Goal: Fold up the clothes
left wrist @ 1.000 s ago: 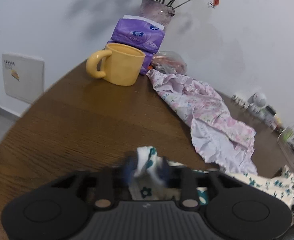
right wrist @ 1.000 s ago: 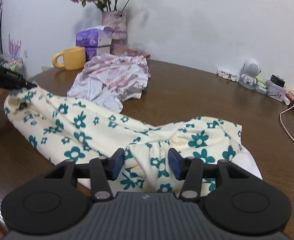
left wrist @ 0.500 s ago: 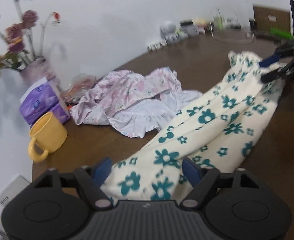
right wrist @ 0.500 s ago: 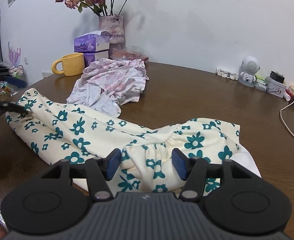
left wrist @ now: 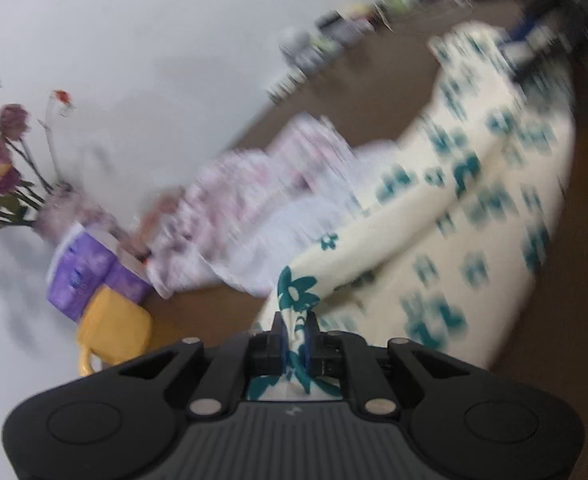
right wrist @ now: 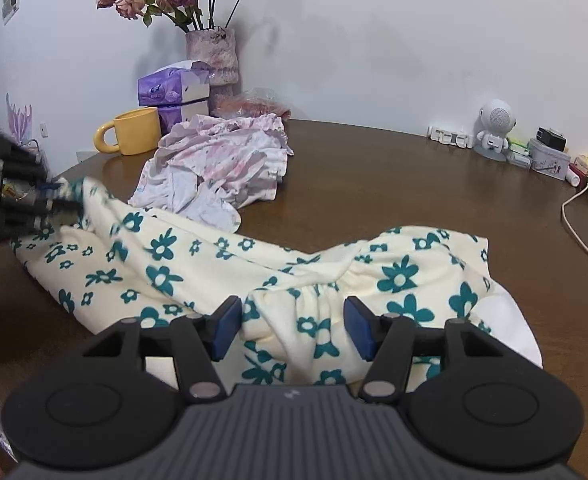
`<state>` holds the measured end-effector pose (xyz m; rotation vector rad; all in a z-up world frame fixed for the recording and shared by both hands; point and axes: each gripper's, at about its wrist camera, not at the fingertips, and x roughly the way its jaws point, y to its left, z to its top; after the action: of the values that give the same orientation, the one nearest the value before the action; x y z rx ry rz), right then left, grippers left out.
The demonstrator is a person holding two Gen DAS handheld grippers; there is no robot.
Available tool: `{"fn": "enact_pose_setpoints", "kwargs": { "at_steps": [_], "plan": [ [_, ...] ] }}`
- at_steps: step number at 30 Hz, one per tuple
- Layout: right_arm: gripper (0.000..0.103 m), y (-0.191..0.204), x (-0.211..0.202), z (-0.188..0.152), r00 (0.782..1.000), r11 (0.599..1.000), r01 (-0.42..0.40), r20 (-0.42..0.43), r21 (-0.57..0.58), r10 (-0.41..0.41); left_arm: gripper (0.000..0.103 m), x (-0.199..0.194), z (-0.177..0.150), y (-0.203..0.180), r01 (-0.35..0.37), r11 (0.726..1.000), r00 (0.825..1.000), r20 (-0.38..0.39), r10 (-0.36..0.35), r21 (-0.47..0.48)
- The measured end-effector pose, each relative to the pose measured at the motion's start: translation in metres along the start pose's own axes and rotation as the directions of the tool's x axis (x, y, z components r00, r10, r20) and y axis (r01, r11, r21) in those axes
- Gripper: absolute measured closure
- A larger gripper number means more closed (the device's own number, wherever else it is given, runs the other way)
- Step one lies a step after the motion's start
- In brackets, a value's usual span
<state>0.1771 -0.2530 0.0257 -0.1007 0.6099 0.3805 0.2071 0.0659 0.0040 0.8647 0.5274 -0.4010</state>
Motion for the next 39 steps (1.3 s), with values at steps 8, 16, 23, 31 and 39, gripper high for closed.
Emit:
{"fn": "enact_pose_setpoints", "kwargs": {
  "at_steps": [8, 16, 23, 31, 39],
  "plan": [
    [0.045, -0.002, -0.007, -0.003, 1.000, 1.000, -0.006, 0.015, 0.029, 0.005, 0.065, -0.011, -0.014, 0.013, 0.004, 0.993, 1.000, 0.003, -0.003, -0.115],
    [0.043, -0.024, -0.025, 0.001, 0.998, 0.991, -0.029, 0.060, 0.128, 0.021, 0.045, -0.045, 0.005, 0.051, 0.202, 0.900, 0.962, 0.249, -0.109, -0.386],
    [0.044, -0.019, -0.020, 0.007, 0.997, 0.991, -0.025, 0.069, 0.130, 0.016, 0.087, 0.010, 0.022, 0.032, 0.234, 0.866, 0.972, 0.105, -0.209, -0.441],
    [0.043, -0.090, -0.003, 0.017, 0.993, 0.955, 0.122, -0.033, 0.269, -0.117, 0.088, 0.008, 0.002, 0.014, 0.224, 0.854, 0.974, 0.102, -0.200, -0.469],
    [0.099, -0.112, 0.025, 0.033, 0.996, 0.913, -0.036, -0.064, 0.406, 0.068, 0.088, 0.005, -0.003, 0.014, 0.224, 0.835, 0.975, 0.126, -0.185, -0.503]
  ]
}}
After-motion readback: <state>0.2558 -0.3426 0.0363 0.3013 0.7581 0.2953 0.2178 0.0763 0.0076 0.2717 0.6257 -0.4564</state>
